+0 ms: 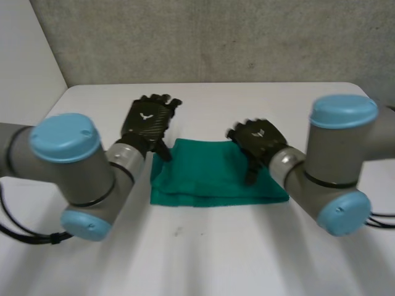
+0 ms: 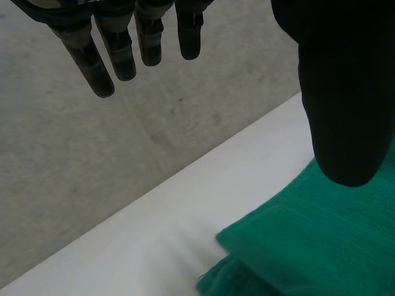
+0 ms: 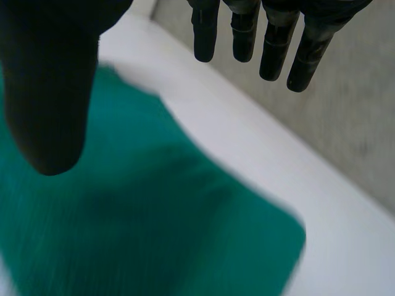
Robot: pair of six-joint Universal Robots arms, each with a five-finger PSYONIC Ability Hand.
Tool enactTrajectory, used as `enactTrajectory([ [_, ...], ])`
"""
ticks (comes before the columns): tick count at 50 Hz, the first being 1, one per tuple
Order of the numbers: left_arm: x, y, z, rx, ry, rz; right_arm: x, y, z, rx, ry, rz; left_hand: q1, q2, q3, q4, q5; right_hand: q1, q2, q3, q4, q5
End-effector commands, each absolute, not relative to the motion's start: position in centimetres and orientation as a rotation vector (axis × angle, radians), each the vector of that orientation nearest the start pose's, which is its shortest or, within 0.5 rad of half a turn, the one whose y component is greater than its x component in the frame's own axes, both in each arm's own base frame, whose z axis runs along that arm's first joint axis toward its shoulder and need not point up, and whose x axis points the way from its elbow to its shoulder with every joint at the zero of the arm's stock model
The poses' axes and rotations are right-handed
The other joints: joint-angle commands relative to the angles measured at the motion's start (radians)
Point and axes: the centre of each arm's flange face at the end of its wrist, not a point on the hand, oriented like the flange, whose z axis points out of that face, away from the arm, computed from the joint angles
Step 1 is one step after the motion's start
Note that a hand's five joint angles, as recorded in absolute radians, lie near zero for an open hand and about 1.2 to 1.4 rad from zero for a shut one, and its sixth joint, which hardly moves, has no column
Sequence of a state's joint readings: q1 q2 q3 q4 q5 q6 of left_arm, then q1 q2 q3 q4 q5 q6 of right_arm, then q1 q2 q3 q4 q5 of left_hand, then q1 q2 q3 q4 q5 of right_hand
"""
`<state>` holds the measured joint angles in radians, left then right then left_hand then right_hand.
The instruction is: Fold the towel.
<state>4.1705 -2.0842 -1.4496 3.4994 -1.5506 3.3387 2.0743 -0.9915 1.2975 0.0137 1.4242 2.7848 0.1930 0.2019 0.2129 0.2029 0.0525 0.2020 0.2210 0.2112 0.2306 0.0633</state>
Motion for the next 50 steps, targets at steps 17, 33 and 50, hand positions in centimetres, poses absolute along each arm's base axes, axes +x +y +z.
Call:
enactTrajectory([
  [17, -31.4, -26.8, 11.7, 0.947, 2.574, -1.823, 23.9, -31.4, 11.6, -0.944, 2.385, -1.691, -0.015, -0.024, -0.035, -0.025, -0.049, 1.194, 1.175, 1.185, 1.166, 1.158],
  [33, -27.7, -22.4, 19.4, 0.686, 2.613, -1.990, 37.1, -23.9, 19.3, -1.384, 1.809, -1.802, -0.018, -0.027, -0.038, -0.028, -0.052, 1.194, 1.175, 1.185, 1.166, 1.158],
  [50, -25.9, -25.3, 20.6, 0.525, 2.562, -2.034, 39.5, -21.3, 18.1, -1.369, 1.803, -1.721, -0.018, -0.027, -0.038, -0.028, -0.052, -0.027, -0.046, -0.037, -0.056, -0.063],
])
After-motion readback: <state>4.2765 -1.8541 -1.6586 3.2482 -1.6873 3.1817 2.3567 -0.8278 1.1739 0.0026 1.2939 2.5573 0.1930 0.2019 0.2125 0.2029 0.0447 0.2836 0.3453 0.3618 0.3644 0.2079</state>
